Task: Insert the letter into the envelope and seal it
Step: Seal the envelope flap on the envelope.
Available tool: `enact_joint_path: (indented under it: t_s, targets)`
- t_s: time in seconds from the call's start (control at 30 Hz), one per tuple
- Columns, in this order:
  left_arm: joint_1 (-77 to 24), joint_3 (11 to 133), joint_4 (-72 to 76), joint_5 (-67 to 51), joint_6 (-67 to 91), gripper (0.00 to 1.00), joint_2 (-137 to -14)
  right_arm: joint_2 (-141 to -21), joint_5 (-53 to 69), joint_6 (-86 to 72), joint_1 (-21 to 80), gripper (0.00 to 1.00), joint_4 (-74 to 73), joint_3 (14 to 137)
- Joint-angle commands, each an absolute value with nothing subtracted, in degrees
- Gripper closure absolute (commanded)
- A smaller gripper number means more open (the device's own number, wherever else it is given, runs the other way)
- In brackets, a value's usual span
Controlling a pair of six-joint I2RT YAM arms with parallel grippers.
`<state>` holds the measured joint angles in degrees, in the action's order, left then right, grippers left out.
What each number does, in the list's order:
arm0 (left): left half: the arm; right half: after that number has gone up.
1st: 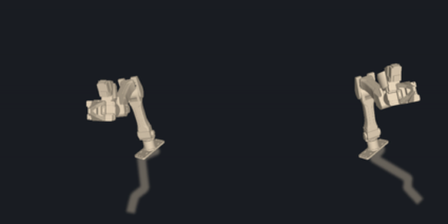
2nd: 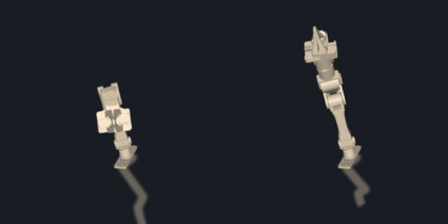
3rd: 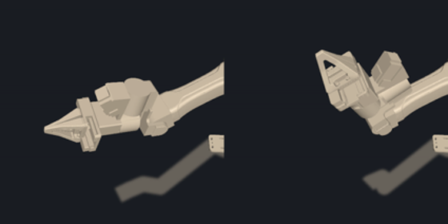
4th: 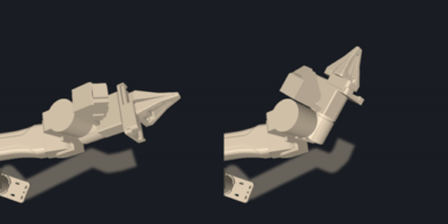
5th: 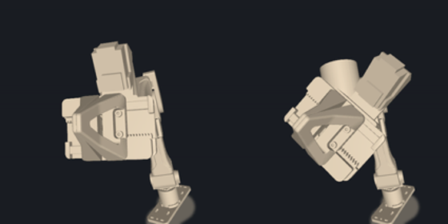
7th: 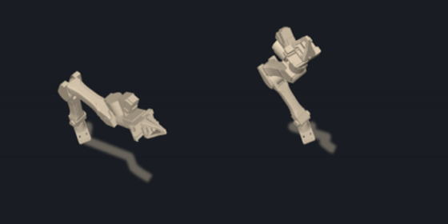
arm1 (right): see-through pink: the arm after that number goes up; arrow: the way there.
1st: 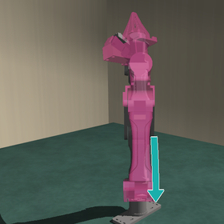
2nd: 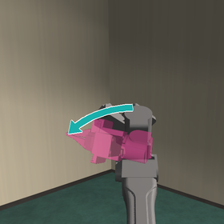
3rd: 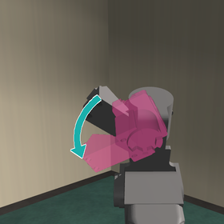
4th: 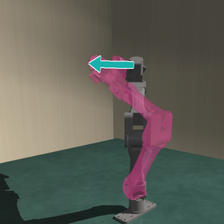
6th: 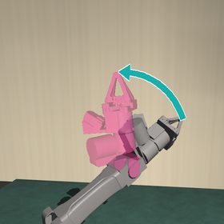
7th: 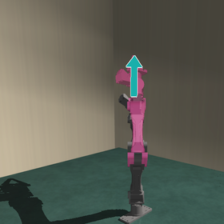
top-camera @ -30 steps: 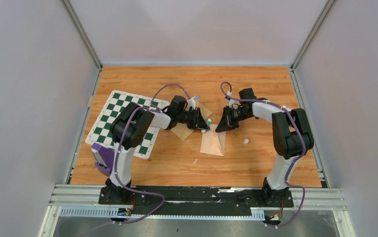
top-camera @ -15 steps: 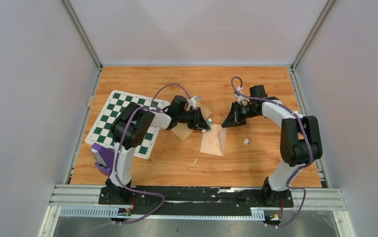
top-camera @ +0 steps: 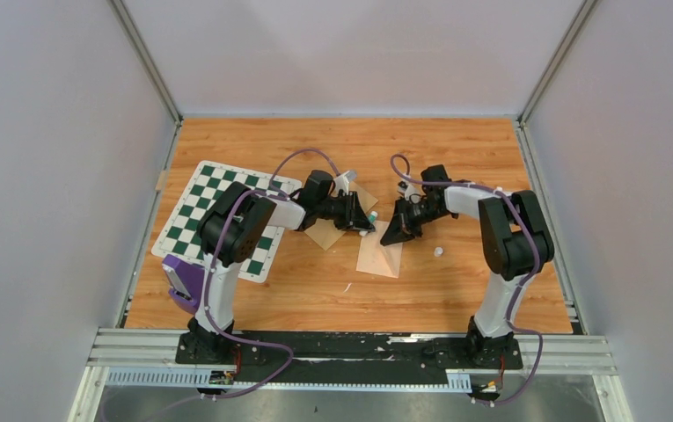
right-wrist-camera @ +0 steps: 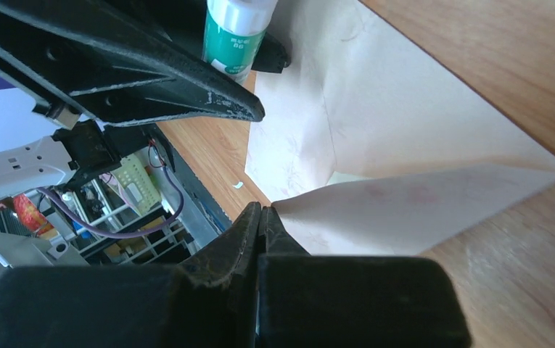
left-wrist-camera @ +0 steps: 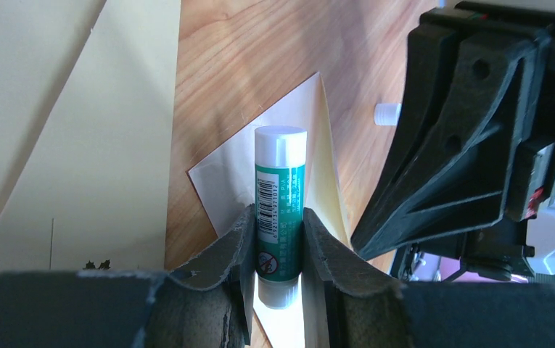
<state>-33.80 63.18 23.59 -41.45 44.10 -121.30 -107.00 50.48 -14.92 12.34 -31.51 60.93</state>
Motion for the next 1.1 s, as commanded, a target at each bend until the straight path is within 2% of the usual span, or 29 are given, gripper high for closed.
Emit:
enact_joint_path:
  t_s: [0.0,0.73,1.07]
  targets:
    - [-34.62,62.79,20.84,-37.87,42.69,1.0,-122.16,-108.53,50.26,-18.57,13.27,1.0,-28.13,61.61]
    - [-34.58,62.77,20.8,-37.64,43.02,1.0,-122.26,-112.73,39.76,-22.48,15.17,1.0,-30.16,60.87]
    - [-34.62,62.58,20.45,-37.6,42.54,1.0,-121.73,-111.18,46.31,-25.87,15.19,1.0,-30.51,63.03]
